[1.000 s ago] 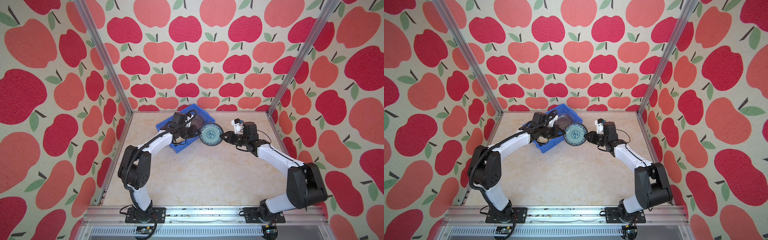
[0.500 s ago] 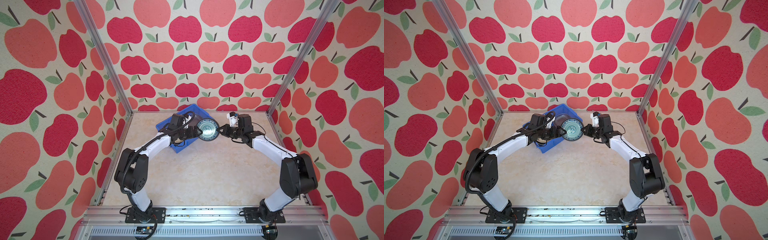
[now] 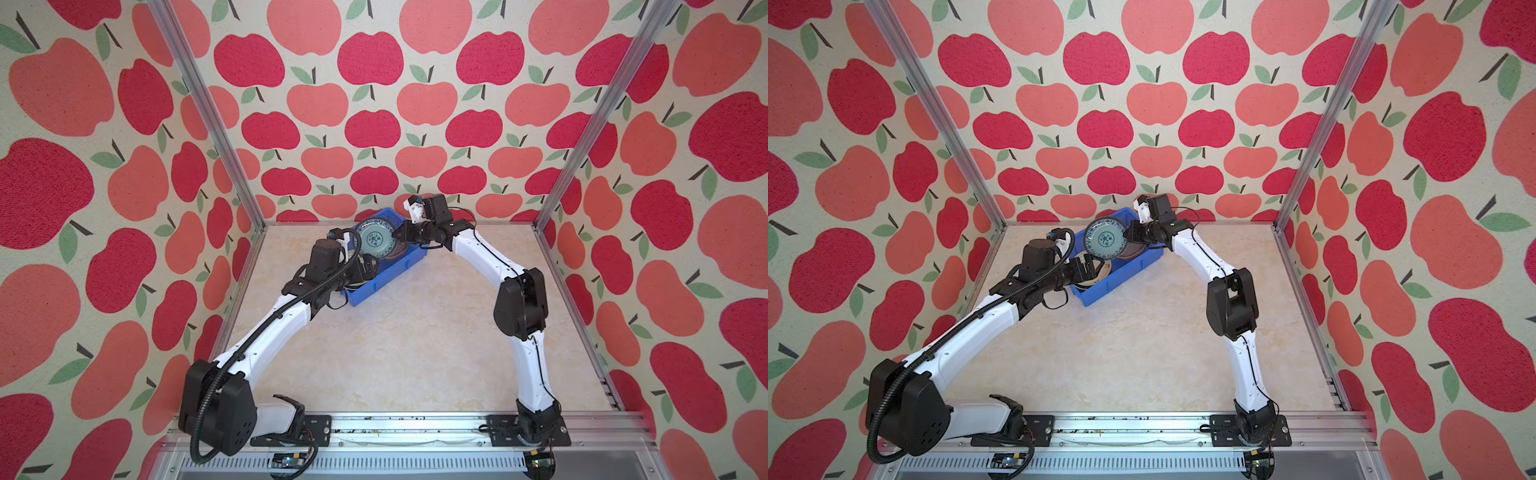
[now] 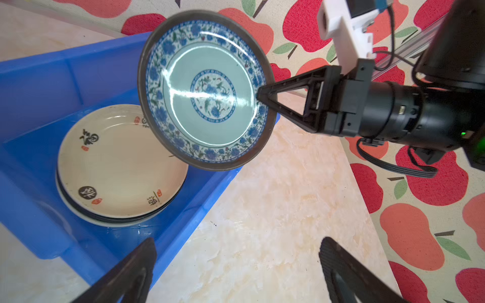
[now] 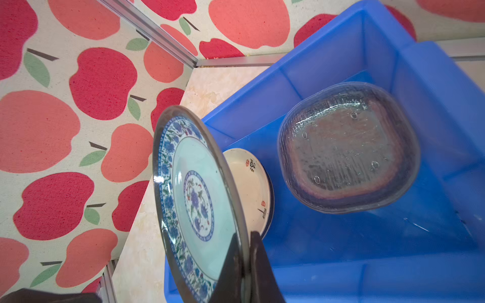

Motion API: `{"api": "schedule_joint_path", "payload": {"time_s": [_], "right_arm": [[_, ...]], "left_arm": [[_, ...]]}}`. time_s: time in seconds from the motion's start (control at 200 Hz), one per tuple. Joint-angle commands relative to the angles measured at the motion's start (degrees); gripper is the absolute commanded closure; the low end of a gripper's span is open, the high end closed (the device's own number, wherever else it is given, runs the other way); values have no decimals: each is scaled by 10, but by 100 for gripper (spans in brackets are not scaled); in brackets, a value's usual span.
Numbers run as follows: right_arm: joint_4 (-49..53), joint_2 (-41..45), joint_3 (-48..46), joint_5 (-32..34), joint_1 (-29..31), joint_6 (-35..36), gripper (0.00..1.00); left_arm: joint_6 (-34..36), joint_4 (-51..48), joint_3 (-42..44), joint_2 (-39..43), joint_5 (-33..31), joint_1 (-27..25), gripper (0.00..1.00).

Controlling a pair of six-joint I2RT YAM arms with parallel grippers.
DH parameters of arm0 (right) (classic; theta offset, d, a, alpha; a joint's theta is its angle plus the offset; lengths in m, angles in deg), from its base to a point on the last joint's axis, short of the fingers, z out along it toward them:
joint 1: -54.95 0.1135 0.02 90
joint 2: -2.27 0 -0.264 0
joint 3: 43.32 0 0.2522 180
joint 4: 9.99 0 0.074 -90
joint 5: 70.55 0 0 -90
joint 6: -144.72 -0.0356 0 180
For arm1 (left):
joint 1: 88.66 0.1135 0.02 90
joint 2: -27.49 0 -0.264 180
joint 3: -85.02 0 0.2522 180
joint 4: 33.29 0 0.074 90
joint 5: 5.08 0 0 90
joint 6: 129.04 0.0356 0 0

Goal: Place the plates into the plastic bin on the countertop
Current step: 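Carry the plate over the bin with the right gripper while the left releases, then lower the blue-and-white plate onto the cream plate in the bin with the right gripper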

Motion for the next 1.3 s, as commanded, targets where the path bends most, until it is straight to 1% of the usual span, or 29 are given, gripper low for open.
{"api": "schedule_joint_path", "payload": {"time_s": [0.0,0.22,0.475,0.665,0.85,0.89,0.93,0.965,1.07,1.115,1.216,1.296], "right_arm": [[41,-44,59,-21,18,8,100],[33,-119,121,-26,37,-10,100],[80,-202,220,-29,45,-7,100],[84,-223,236,-21,50,-10,100],[107,-241,264,-12,53,-6,100],[109,-241,266,-9,54,-6,96],[111,-240,269,-8,55,-5,88],[114,-238,270,-4,55,-3,83],[123,-226,272,17,58,12,76],[127,-220,272,24,59,15,70],[137,-208,274,41,61,24,66],[149,-196,274,63,62,39,65]], "left_arm": [[14,10,21,23,-17,11,1],[10,16,43,27,-1,25,1],[6,20,54,10,18,37,1],[6,23,55,-5,26,44,1],[6,28,53,-20,30,47,1],[6,27,51,-23,31,48,1],[6,25,48,-27,33,49,1],[6,22,46,-30,34,50,1],[7,24,44,-32,36,51,1],[7,25,43,-32,37,51,1],[7,25,40,-34,39,53,1],[8,24,37,-34,40,53,1]]}}
